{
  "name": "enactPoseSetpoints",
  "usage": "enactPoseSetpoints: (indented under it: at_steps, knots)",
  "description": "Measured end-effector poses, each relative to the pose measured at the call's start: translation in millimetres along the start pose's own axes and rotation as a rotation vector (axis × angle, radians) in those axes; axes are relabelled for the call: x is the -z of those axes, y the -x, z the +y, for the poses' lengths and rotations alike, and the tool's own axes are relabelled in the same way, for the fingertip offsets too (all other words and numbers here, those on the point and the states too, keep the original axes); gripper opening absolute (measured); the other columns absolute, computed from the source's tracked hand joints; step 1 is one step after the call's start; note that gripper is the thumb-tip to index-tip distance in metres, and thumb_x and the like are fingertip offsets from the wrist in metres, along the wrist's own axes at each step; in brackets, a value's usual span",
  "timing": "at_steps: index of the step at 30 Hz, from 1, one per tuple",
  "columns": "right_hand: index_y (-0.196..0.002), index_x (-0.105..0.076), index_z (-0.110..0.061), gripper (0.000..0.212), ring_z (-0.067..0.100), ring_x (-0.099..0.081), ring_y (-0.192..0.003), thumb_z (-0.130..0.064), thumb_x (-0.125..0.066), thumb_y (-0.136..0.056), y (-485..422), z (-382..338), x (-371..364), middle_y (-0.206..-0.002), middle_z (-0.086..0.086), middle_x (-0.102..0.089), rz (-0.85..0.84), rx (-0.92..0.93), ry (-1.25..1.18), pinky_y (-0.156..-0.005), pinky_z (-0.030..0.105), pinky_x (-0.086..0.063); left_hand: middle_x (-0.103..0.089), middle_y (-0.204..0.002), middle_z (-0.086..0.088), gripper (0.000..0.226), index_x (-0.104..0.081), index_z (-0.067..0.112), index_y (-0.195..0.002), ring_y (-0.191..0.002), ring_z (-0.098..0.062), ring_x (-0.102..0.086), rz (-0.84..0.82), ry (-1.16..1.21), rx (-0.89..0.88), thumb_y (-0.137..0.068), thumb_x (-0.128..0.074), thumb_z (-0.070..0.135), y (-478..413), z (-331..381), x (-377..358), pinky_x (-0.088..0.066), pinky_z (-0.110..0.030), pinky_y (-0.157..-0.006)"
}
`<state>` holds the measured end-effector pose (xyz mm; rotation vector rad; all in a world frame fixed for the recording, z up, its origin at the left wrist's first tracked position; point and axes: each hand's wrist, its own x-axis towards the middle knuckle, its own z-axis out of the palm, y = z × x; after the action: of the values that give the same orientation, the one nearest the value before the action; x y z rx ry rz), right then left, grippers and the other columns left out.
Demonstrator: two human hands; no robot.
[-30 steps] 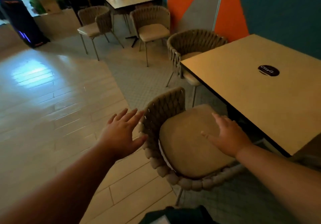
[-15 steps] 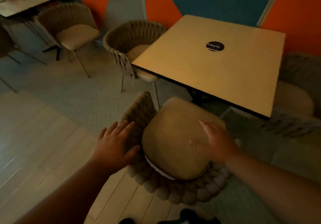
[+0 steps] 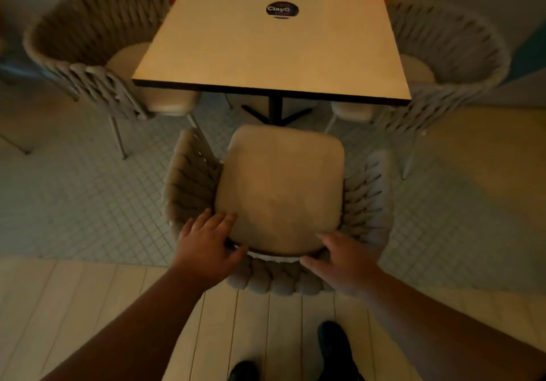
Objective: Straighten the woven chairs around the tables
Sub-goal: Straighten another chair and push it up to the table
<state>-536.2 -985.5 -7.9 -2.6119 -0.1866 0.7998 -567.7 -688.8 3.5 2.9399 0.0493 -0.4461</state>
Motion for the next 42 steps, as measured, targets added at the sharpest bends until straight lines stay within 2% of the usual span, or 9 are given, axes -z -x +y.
enactPoseSetpoints:
  at_steps: [3,5,8,12,28,33,38,40,42]
  knots:
    - [-0.108,-0.070,-0.024,0.079,0.020,-0.059,-0.108,-0.090,-0.049,-0.071,7.6,0.6,-19.7,-0.111,-0.005,-0.067,-0.076,-0.029,0.095,-0.098,0.041,-0.044,-0.034,-0.161,0.005,0.094,-0.031,0.035,-0.155,-0.152,-0.027,-0.018,-0.095,-0.025,-0.013,-0.074,-0.021,0.081,-2.1,-4.2,-23.8,-0.012,-0.050,-0.123]
    - [-0.084,-0.064,-0.026,0.077,0.017,-0.059,-0.097,-0.097,-0.042,-0.064,8.3,1.3,-28.3,-0.088,-0.013,-0.062,-0.109,0.022,0.265,-0.102,0.043,-0.035,-0.052,-0.147,0.008,0.080,-0.051,0.038,-0.141,-0.144,-0.023,-0.035,-0.134,-0.073,-0.048,-0.078,-0.026,0.081,-2.9,-8.8,-40.9,-0.019,-0.048,-0.120]
    - [-0.091,-0.060,-0.035,0.075,0.016,-0.059,-0.101,-0.100,-0.041,-0.059,1.7,-1.1,-30.0,-0.091,-0.013,-0.057,-0.144,0.032,0.410,-0.100,0.043,-0.032,-0.070,-0.093,0.017,0.064,-0.070,0.039,-0.101,-0.104,-0.012,-0.061,-0.086,-0.173,-0.096,-0.084,-0.021,0.076,-4.1,-13.4,-60.4,-0.033,-0.042,-0.097]
    - [-0.076,-0.054,-0.028,0.078,0.016,-0.060,-0.088,-0.102,-0.039,-0.058,-7.1,4.8,-32.9,-0.087,-0.011,-0.063,-0.091,0.085,0.456,-0.087,0.037,-0.036,-0.042,-0.050,0.011,0.048,-0.056,0.032,-0.058,-0.064,-0.014,-0.056,0.076,-0.160,-0.144,-0.086,-0.030,0.063,-10.4,-17.6,-68.5,-0.033,-0.035,-0.072]
    - [-0.074,-0.056,-0.027,0.078,0.016,-0.052,-0.074,-0.102,-0.038,-0.060,-42.1,3.9,-15.8,-0.076,-0.009,-0.060,-0.022,0.177,0.511,-0.079,0.034,-0.037,-0.037,-0.042,0.009,0.038,-0.031,0.037,-0.048,-0.045,-0.014,-0.045,0.227,-0.145,-0.155,-0.078,-0.048,0.054,-38.1,-22.8,-67.0,-0.039,-0.032,-0.063]
    - [-0.087,-0.064,-0.025,0.087,0.020,-0.062,-0.089,-0.102,-0.034,-0.060,-44.6,5.6,-15.8,-0.089,-0.008,-0.065,-0.018,0.215,0.535,-0.083,0.035,-0.039,-0.044,-0.044,0.008,0.036,-0.034,0.035,-0.050,-0.046,-0.014,-0.048,0.225,-0.134,-0.169,-0.077,-0.049,0.055,-40.0,-27.3,-70.4,-0.036,-0.031,-0.062]
    - [-0.075,-0.052,-0.026,0.078,0.020,-0.059,-0.085,-0.101,-0.038,-0.059,-41.7,4.9,-13.5,-0.086,-0.007,-0.064,-0.034,0.241,0.489,-0.074,0.035,-0.031,-0.033,-0.043,0.011,0.038,-0.029,0.037,-0.048,-0.044,-0.014,-0.049,0.239,-0.057,-0.116,-0.074,-0.050,0.054,-33.8,-17.8,-69.2,-0.040,-0.033,-0.064]
    - [-0.083,-0.061,-0.025,0.082,0.019,-0.058,-0.087,-0.101,-0.039,-0.059,-38.7,8.6,-17.4,-0.092,-0.007,-0.066,-0.033,0.241,0.474,-0.076,0.034,-0.028,-0.040,-0.044,0.011,0.035,-0.034,0.036,-0.048,-0.048,-0.014,-0.053,0.203,-0.013,-0.074,-0.074,-0.050,0.054,-27.7,-14.8,-73.0,-0.040,-0.034,-0.066]
    - [-0.099,-0.070,-0.021,0.095,0.019,-0.061,-0.097,-0.102,-0.037,-0.060,-34.3,10.7,-24.0,-0.102,-0.007,-0.068,-0.066,0.250,0.474,-0.084,0.034,-0.029,-0.061,-0.060,0.014,0.028,-0.059,0.036,-0.062,-0.063,-0.012,-0.062,0.150,-0.014,-0.052,-0.077,-0.047,0.057,-18.6,-17.9,-77.5,-0.039,-0.036,-0.073]
